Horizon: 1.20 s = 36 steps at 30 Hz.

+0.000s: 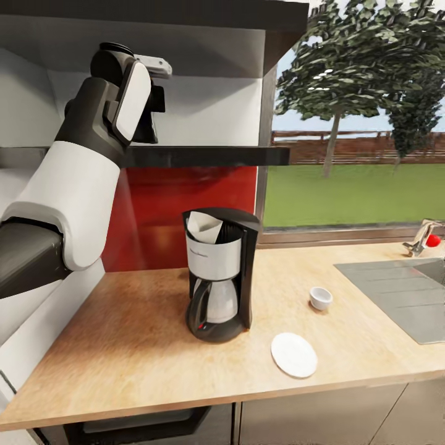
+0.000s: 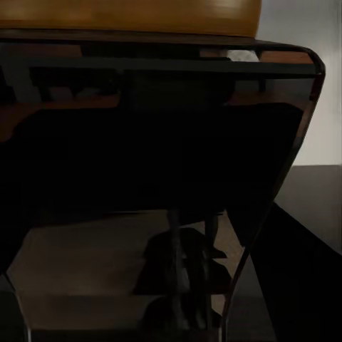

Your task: Set up a coffee station on the kitchen countertop: keep the coffee maker on the countertop, move the bottle of coffee from the kitchen shelf to the counter next to the coffee maker, place a paper coffee filter on top of the coffee maker, put the saucer next to the coffee maker with the coffee cup on the saucer, and place the electric kettle next to the coffee maker.

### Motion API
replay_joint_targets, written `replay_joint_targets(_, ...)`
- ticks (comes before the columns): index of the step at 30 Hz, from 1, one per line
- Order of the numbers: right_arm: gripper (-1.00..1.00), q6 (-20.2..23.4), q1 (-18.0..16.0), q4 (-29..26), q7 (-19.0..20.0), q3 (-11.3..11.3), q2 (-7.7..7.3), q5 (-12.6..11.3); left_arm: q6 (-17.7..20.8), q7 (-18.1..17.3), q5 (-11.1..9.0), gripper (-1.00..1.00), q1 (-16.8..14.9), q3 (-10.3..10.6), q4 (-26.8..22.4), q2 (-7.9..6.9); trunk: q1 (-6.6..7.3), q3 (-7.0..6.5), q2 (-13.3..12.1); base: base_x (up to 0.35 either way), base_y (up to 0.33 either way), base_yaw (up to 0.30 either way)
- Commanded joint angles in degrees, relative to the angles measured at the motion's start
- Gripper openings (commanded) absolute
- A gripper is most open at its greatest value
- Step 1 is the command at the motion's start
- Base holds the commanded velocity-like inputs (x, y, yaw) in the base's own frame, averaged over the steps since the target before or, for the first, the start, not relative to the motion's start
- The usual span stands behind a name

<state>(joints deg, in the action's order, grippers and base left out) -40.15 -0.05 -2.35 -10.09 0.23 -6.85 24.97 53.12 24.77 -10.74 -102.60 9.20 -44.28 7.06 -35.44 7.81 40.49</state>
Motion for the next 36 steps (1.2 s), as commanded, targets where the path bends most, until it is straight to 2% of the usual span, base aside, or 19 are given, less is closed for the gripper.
replay_joint_targets(1, 1.0, -0.02, -0.01, -0.04, -0.54, 0.02, 0.0, 0.61, 0.13, 0.54, -0.6, -1.0, -0.06, 0.17, -0.02, -0.03, -0.01, 0.09, 0.07, -0.104, 0.0, 0.0)
replay_joint_targets(31, 1.0, -0.02, -0.04, -0.13, -0.55, -0.01, 0.0, 0.6, 0.14, 0.46, -0.68, -1.0, -0.06, -0.14, -0.19, 0.06, -0.01, 0.09, 0.07, -0.267, 0.0, 0.0)
replay_joint_targets(36, 1.0, -0.02, -0.04, -0.37, -0.71, -0.19, -0.27, 0.47, 0.22, 0.45, -0.71, -1.0, -0.06, -0.17, -1.15, 0.02, -0.01, 0.09, 0.07, -0.099, 0.0, 0.0)
